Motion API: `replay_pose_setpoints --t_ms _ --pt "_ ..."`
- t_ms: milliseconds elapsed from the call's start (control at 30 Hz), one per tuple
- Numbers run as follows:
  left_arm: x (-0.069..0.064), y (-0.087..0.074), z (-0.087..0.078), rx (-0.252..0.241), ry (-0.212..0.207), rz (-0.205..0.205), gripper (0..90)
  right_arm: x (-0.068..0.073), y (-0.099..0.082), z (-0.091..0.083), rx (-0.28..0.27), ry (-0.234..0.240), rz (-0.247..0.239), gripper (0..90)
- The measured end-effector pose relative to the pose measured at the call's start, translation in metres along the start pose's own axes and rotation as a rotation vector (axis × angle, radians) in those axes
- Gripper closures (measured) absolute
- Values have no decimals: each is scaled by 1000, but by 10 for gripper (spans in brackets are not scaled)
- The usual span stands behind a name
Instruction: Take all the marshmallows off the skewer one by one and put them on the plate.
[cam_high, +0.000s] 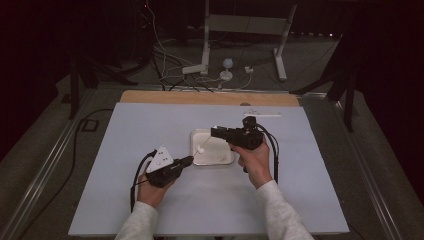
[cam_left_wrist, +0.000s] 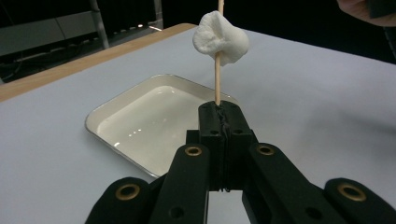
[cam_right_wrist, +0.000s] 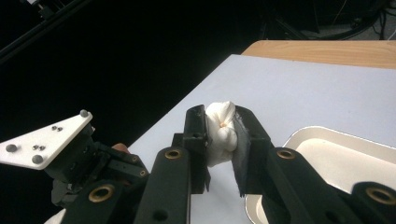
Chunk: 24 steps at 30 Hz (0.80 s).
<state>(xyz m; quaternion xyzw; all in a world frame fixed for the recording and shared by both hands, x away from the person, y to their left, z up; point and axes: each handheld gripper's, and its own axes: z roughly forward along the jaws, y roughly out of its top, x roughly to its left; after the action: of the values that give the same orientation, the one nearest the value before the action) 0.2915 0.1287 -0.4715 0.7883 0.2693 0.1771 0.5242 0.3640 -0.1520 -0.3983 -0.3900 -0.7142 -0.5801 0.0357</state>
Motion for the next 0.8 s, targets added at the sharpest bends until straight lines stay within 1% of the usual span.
replay_pose_setpoints --t_ms 167,200,233,267,300,333,367,400,433,467,500,567,700,800 --pt "0 1 -2 9 11 21 900 0 1 -1 -9 -10 2 777" --pt "0 0 -1 20 17 27 900 0 2 -2 -15 -8 5 778" --pt "1 0 -1 21 17 31 900 -1 2 -3 -30 -13 11 781" --pt "2 -1 -2 19 15 21 900 -2 4 -5 -35 -11 17 782" --pt "2 -1 -1 26 17 23 900 -2 5 -7 -39 -18 12 782" --pt "2 -2 -1 44 30 26 900 -3 7 -12 -54 -31 1 782" --pt "3 -4 0 51 32 20 900 -3 7 -12 -54 -31 1 782" --pt "4 -5 0 52 31 8 900 -4 9 -16 -70 -34 9 783" --pt "5 -6 0 48 32 2 900 -5 12 -24 -88 -56 -8 783" --pt "5 -5 -1 42 33 -2 900 -5 12 -24 -88 -56 -8 782" --pt "5 -4 -1 37 32 -5 900 -5 13 -27 -86 -66 -21 780" --pt "4 -3 -1 35 36 -12 900 -6 13 -29 -69 -77 -32 774" --pt "4 -3 0 31 40 -27 900 -11 6 -25 -30 -94 -54 760" --pt "5 -2 -1 15 34 -47 900 -17 0 -21 -9 -102 -45 751"
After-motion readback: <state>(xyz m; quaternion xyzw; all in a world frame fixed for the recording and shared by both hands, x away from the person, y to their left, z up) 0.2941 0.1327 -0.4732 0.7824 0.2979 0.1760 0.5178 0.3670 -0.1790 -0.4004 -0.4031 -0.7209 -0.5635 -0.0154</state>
